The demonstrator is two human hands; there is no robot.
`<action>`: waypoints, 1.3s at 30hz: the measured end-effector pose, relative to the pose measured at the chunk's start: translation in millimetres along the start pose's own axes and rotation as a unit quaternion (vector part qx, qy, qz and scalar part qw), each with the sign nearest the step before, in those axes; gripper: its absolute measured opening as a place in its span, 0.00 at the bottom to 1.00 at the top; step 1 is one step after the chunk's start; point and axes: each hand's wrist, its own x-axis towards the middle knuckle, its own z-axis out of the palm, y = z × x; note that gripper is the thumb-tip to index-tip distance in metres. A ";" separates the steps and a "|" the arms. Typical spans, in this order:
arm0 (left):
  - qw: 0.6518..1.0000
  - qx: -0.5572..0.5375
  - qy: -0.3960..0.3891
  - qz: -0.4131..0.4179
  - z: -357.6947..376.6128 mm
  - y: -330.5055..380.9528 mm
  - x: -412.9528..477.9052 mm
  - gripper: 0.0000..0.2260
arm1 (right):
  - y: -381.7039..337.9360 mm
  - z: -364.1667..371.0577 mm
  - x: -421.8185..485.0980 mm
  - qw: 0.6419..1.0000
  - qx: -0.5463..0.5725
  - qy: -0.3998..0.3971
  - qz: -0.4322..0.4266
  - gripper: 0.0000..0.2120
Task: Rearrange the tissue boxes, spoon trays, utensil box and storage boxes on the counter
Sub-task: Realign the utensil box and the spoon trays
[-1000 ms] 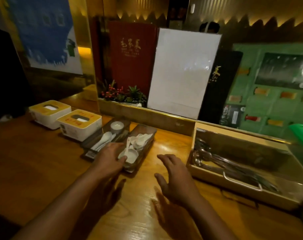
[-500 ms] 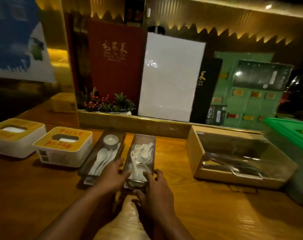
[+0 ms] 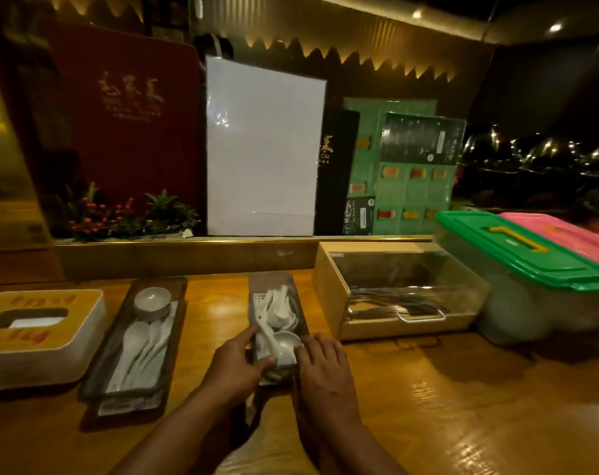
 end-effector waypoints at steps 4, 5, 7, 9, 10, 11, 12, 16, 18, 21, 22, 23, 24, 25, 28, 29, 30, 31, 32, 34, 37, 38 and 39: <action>0.999 -0.025 -0.027 0.002 14.1 12.5 10.4 0.35 | 20.4 5.0 -0.7 1.000 -0.001 -0.016 0.013 0.27; 0.999 -0.033 -0.030 0.001 16.8 15.5 11.7 0.34 | 24.5 5.9 -0.3 1.000 -0.003 -0.021 0.017 0.30; 0.998 -0.042 -0.037 0.001 21.4 16.8 18.3 0.33 | 32.9 8.4 2.0 1.000 -0.007 -0.023 0.021 0.30; 0.998 -0.047 -0.047 0.003 24.9 16.7 24.9 0.32 | 40.0 10.9 4.6 0.999 -0.007 -0.024 0.025 0.31; 0.997 -0.050 -0.052 0.002 26.3 17.2 28.0 0.32 | 42.6 11.6 5.6 0.999 -0.006 -0.025 0.029 0.32; 0.997 -0.056 -0.055 -0.001 27.6 18.4 30.6 0.31 | 44.7 12.3 6.5 0.999 -0.003 -0.026 0.031 0.33; 0.996 -0.063 -0.056 -0.003 29.6 19.1 33.9 0.32 | 46.9 12.4 7.8 0.999 -0.001 -0.028 0.033 0.33; 0.996 -0.072 -0.060 -0.007 37.3 21.3 43.5 0.32 | 54.6 13.8 13.8 0.999 0.005 -0.026 0.047 0.34; 0.995 -0.075 -0.061 -0.005 42.1 21.2 49.2 0.32 | 58.5 15.0 16.7 0.998 0.011 -0.026 0.052 0.35; 0.995 -0.089 -0.053 -0.011 49.0 20.6 54.8 0.34 | 64.8 18.7 21.4 0.998 0.016 -0.024 0.051 0.36; 0.994 -0.095 -0.052 -0.011 51.3 18.9 57.0 0.34 | 66.8 19.8 23.0 0.998 0.016 -0.022 0.052 0.36; 0.993 -0.104 -0.051 -0.010 53.1 18.5 57.7 0.34 | 68.4 21.0 24.2 0.998 0.017 -0.022 0.052 0.36; 0.992 -0.114 -0.050 -0.008 55.0 18.5 58.1 0.34 | 69.8 22.3 25.2 0.998 0.018 -0.021 0.053 0.36; 0.991 -0.127 -0.050 -0.006 56.5 18.4 58.0 0.34 | 71.1 23.7 25.7 0.998 0.019 -0.020 0.053 0.36; 0.987 -0.151 -0.051 -0.008 60.4 16.4 60.0 0.33 | 74.4 27.3 26.8 0.998 0.018 -0.018 0.051 0.35; 0.987 -0.155 -0.050 -0.009 61.2 17.1 59.9 0.33 | 75.3 28.1 27.2 0.998 0.016 -0.019 0.053 0.35; 0.987 -0.155 -0.047 -0.010 61.9 16.8 60.7 0.33 | 76.0 28.7 27.7 0.998 0.013 -0.022 0.055 0.35; 0.987 -0.153 -0.045 -0.009 62.2 16.6 61.3 0.33 | 76.3 29.3 27.9 0.998 0.010 -0.026 0.056 0.35; 0.988 -0.148 -0.043 -0.008 62.9 15.6 62.1 0.33 | 76.2 29.9 27.9 0.998 0.008 -0.030 0.056 0.36; 0.989 -0.143 -0.042 -0.005 63.5 15.3 62.1 0.33 | 76.0 30.6 27.2 0.998 0.008 -0.030 0.057 0.36; 0.989 -0.141 -0.042 -0.007 63.2 15.8 60.8 0.35 | 74.9 31.0 26.8 0.998 0.010 -0.026 0.057 0.35; 0.989 -0.139 -0.042 -0.006 63.1 16.6 60.2 0.35 | 74.9 31.5 26.9 0.998 0.011 -0.025 0.056 0.35; 0.990 -0.134 -0.043 -0.003 63.1 18.0 59.4 0.35 | 75.0 31.8 27.1 0.998 0.012 -0.024 0.055 0.35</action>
